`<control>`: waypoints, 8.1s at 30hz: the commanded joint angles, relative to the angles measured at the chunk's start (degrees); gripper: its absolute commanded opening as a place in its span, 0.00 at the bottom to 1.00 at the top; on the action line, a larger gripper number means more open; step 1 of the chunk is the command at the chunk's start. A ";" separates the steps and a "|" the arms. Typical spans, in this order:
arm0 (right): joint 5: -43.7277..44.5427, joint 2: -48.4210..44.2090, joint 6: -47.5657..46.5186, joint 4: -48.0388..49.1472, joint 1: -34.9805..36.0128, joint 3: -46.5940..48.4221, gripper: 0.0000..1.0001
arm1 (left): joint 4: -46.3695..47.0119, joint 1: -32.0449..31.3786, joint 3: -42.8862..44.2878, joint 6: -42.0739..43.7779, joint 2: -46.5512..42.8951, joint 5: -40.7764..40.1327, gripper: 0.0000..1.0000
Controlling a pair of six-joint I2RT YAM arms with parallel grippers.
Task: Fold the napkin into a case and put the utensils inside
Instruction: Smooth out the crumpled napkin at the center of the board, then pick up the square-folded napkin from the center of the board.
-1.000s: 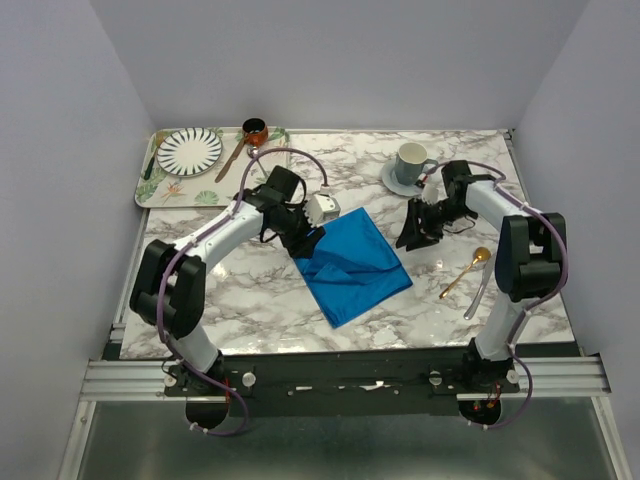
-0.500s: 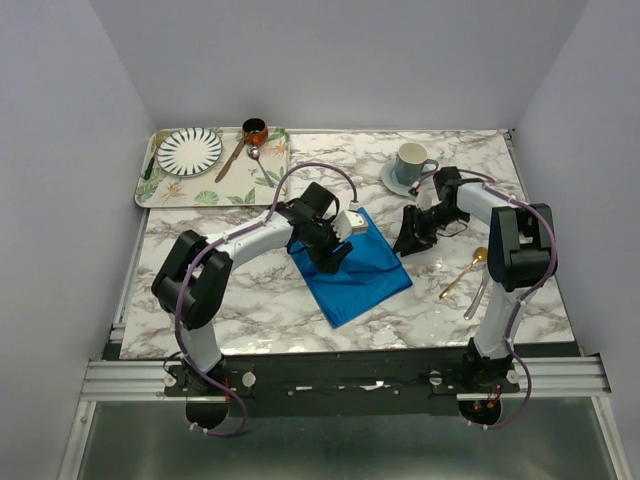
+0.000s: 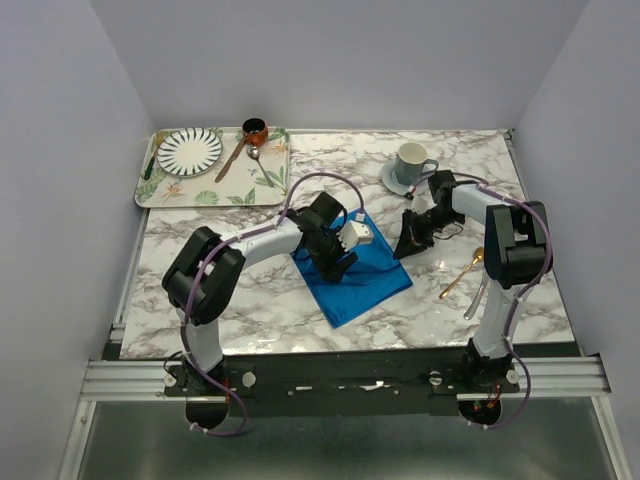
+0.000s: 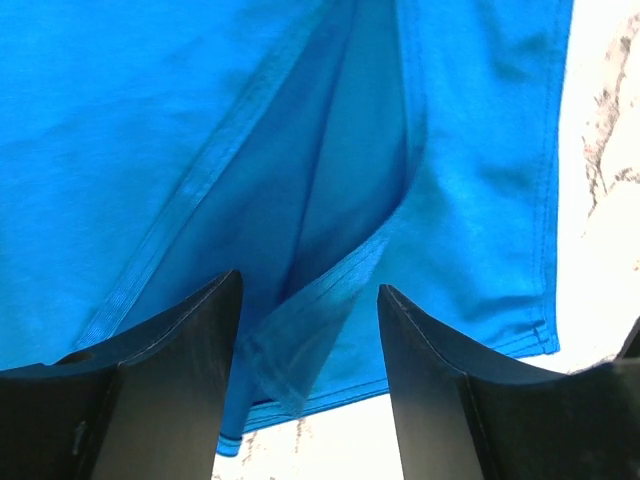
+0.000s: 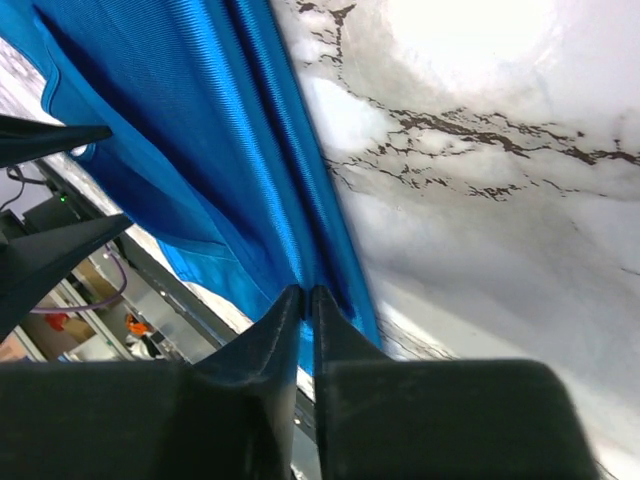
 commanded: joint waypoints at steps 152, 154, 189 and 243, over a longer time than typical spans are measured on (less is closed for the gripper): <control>-1.70 -6.11 5.89 2.20 0.49 -6.96 0.31 | -3.88 2.25 -9.99 11.80 -13.54 -7.59 0.55; -2.22 -5.67 5.63 1.41 0.49 -7.13 0.31 | -3.17 1.36 -10.52 11.36 -13.19 -8.12 0.55; -1.52 -3.91 4.66 2.46 2.86 -9.59 0.07 | -0.97 -3.30 -14.47 9.69 -13.19 -7.59 0.62; -1.70 -3.56 3.08 0.71 2.95 -8.10 0.01 | 0.26 -7.78 -15.18 13.38 -13.63 -16.91 0.29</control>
